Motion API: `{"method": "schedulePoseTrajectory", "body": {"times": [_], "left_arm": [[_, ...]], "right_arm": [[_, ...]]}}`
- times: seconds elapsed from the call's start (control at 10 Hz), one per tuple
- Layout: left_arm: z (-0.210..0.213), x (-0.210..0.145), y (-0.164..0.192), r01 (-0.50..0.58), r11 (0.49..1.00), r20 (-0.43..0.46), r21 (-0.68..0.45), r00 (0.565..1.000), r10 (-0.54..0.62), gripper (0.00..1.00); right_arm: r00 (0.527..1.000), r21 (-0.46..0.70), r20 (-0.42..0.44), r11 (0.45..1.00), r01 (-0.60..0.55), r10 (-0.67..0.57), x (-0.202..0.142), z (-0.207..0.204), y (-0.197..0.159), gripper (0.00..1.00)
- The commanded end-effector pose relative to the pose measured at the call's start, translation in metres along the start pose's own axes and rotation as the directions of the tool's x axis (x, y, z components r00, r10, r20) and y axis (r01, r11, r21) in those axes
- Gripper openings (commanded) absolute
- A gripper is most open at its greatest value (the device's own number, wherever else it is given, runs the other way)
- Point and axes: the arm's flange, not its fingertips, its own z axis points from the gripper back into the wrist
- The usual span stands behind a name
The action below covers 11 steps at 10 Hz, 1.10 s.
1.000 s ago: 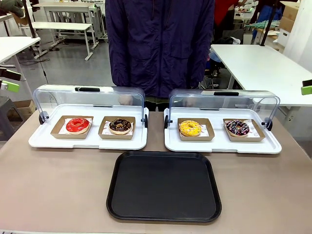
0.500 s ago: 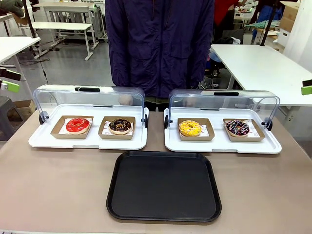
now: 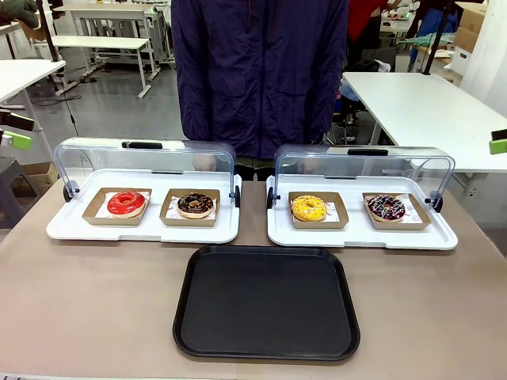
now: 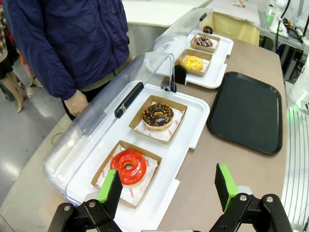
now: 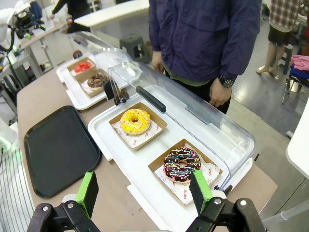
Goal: Move the second donut from the left to the tray.
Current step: Pick up the Paper togo box containing the Donut indicated by the person and place it on the Handle tray.
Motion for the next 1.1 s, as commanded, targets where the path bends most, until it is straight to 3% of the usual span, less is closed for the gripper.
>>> {"method": "schedulePoseTrajectory", "body": {"times": [0.0,1.0], "left_arm": [[0.0003,0.0018,-0.0006,0.005,1.0,0.009,-0.004,1.0,-0.005,1.0],[0.0003,0.0018,-0.0006,0.005,1.0,0.009,-0.004,1.0,-0.005,1.0]], "right_arm": [[1.0,0.002,0.006,1.0,-0.003,0.003,0.0011,-0.0003,0.0004,1.0],[1.0,0.002,0.006,1.0,-0.003,0.003,0.0011,-0.0003,0.0004,1.0]]}}
